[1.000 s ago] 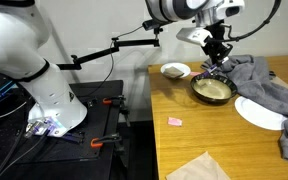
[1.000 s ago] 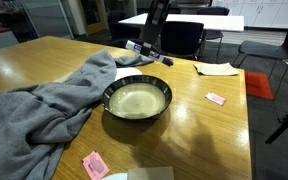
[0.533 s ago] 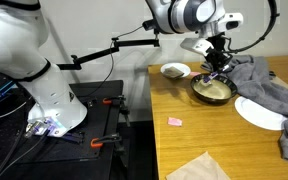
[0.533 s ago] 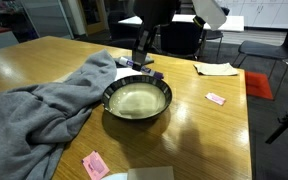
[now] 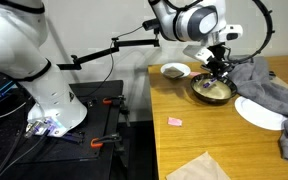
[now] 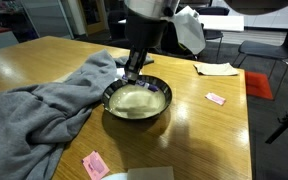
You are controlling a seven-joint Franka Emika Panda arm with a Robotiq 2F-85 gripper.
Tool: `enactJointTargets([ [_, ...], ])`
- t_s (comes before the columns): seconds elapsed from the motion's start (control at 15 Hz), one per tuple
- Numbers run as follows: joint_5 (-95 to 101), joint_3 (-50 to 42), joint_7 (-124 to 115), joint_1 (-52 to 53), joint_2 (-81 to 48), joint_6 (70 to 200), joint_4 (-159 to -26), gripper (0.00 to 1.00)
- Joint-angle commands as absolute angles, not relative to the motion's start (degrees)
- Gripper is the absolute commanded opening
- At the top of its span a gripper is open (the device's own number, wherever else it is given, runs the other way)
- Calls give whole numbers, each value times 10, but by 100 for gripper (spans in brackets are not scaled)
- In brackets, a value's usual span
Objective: Put the purple marker in the bowl
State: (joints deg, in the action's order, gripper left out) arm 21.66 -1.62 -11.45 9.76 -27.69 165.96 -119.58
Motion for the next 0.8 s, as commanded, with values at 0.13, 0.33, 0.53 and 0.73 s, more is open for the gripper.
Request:
enactJointTargets([
  [0.13,182,-37,-103,124,-291,1650,-1180,68],
  [0.33,166,-35,-106,126,-269,1637,-1196,89],
  [0.53,126,-15,-99,109,-232,1595,-1214,100],
  [0.73,106,-11,-99,107,-179,1535,-1232,100],
])
